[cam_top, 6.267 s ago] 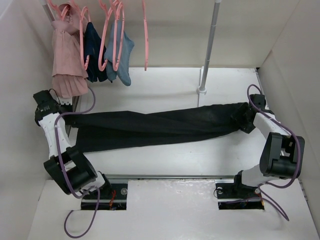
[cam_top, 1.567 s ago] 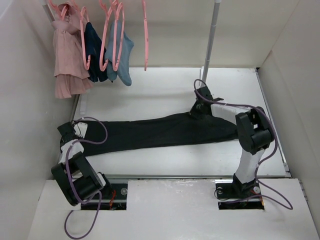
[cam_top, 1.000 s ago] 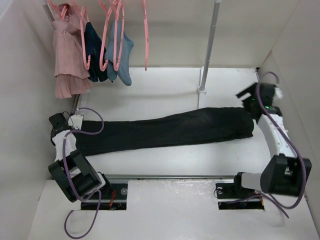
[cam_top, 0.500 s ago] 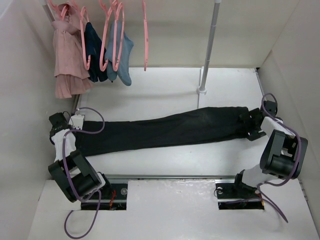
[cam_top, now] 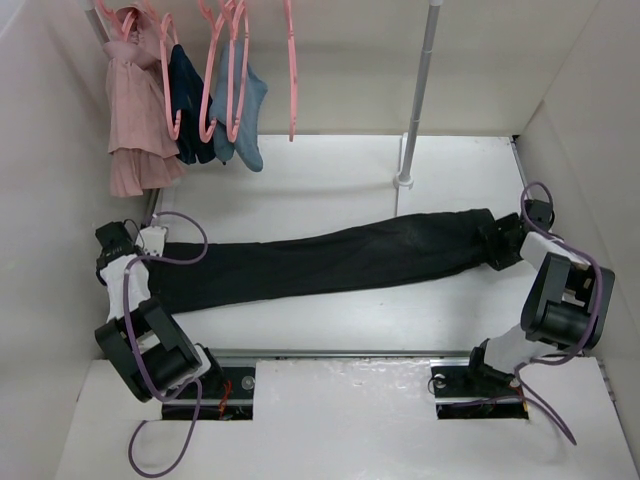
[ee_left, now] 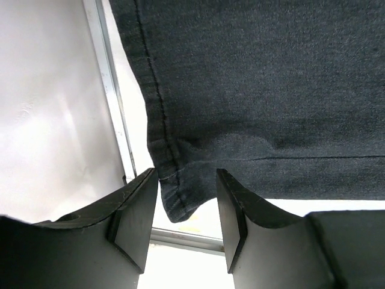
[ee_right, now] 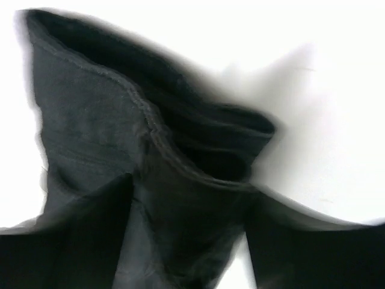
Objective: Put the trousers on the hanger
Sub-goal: Fold the trousers at the center of the board.
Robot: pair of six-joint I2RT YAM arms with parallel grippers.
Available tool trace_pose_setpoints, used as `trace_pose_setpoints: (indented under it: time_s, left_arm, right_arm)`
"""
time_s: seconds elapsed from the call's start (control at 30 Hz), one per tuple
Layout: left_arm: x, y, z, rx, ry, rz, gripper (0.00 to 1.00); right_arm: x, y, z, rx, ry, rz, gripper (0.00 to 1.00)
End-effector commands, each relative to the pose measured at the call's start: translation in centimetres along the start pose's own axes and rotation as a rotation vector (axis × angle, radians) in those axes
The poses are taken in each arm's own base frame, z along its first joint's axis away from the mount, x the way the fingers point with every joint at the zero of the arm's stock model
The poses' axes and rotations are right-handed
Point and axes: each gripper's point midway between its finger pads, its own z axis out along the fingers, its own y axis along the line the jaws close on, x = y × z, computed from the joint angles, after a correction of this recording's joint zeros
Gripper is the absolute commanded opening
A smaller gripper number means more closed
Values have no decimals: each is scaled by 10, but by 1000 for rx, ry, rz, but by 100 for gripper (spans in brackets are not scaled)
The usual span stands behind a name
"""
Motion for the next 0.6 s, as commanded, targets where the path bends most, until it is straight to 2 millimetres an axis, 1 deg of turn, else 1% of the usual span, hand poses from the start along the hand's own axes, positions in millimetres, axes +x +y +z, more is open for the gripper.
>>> trace_pose_setpoints:
  time_s: [0.0,0.03,0.1,0.17,0.23,0.27,0.33,0.4,0.5,0.53,0.57]
  left_arm:
    - [-14,3,-9,10,-35,-11,40]
    - [-14,3,-9,10,-35,-11,40]
    - [-14,3,-9,10,-35,-11,40]
    - [-17,4,-11,12,-48,-11,40]
    - [-17,3,-13,12,-48,-11,40]
    - [-17,3,-13,12,-48,-11,40]
    - [-18,2,-13,19,-53,-11,40]
    - [-16,1,-13,25,-46,-11,40]
    - [-20,2,-15,26,-59,-10,40]
    - [-20,2,-15,26,-59,-10,40]
    - [-20,2,-15,26,-59,-10,40]
  right_arm:
    - [23,-44,7,151,68,-90,80]
    - [19,-39,4,147,66,-99,100]
    - [22,-42,-4,165,85,-119,100]
    - [18,-39,-11,162,69,-121,100]
    - [20,-39,-20,152,56,-82,100]
    - [28,-47,-21,163,65,-63,100]
    - [36,-49,-28,153,67,-2,100]
    - [47,-62,-33,179,74,31,100]
    - [51,-69,-35,188,61,51,100]
    - [50,-73,-36,208,54,50,100]
    - [48,-73,-37,216,48,49,100]
